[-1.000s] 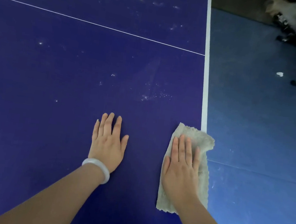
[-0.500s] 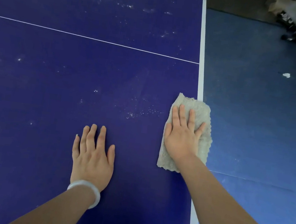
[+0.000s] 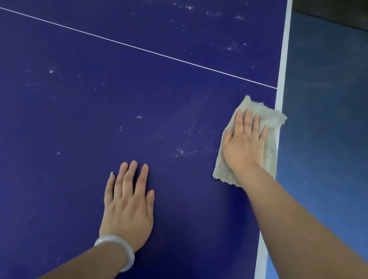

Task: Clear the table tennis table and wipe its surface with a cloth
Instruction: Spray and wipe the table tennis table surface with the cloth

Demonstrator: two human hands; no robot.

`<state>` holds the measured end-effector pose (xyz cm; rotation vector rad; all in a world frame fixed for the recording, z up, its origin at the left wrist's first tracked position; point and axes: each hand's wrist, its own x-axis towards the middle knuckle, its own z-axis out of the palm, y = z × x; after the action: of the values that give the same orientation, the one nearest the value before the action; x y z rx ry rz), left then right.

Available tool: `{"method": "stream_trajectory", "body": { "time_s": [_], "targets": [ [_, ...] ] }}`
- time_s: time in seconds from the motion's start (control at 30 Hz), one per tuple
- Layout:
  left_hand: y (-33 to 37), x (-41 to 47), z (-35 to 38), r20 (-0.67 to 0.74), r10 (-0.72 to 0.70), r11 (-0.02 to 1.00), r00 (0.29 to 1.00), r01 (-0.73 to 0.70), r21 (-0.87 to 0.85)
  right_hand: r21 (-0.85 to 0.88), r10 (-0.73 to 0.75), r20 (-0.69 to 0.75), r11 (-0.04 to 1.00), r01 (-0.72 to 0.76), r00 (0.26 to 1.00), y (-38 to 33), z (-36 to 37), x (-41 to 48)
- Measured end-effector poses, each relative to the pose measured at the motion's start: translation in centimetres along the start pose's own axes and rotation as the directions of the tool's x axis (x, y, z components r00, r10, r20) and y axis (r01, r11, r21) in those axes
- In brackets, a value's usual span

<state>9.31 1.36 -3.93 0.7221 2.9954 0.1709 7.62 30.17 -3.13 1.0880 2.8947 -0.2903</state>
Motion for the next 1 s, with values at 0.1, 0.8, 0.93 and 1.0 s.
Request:
{"method": "stream_trajectory", "body": {
  "time_s": [0.1,0.8,0.93,1.0],
  "targets": [
    [0.0,0.0,-0.1,0.014,-0.005,1.0,1.0,0.005,0.017,-0.009,-0.207,0.018,0.978,0.207,0.978,0.3,0.2,-1.6],
    [0.1,0.1,-0.1,0.032,-0.009,0.999,0.999,0.008,0.031,-0.06,-0.537,0.081,0.838,0.542,0.839,3.5,-2.6,7.6],
    [0.0,0.0,-0.1,0.03,-0.013,1.0,0.999,0.013,0.023,-0.058,-0.193,0.017,0.979,0.194,0.981,3.2,-2.1,9.7],
    [0.1,0.0,-0.1,0.039,-0.02,0.999,0.999,0.019,0.026,-0.031,-0.167,0.015,0.985,0.168,0.986,-0.1,-1.8,10.0]
  ]
}}
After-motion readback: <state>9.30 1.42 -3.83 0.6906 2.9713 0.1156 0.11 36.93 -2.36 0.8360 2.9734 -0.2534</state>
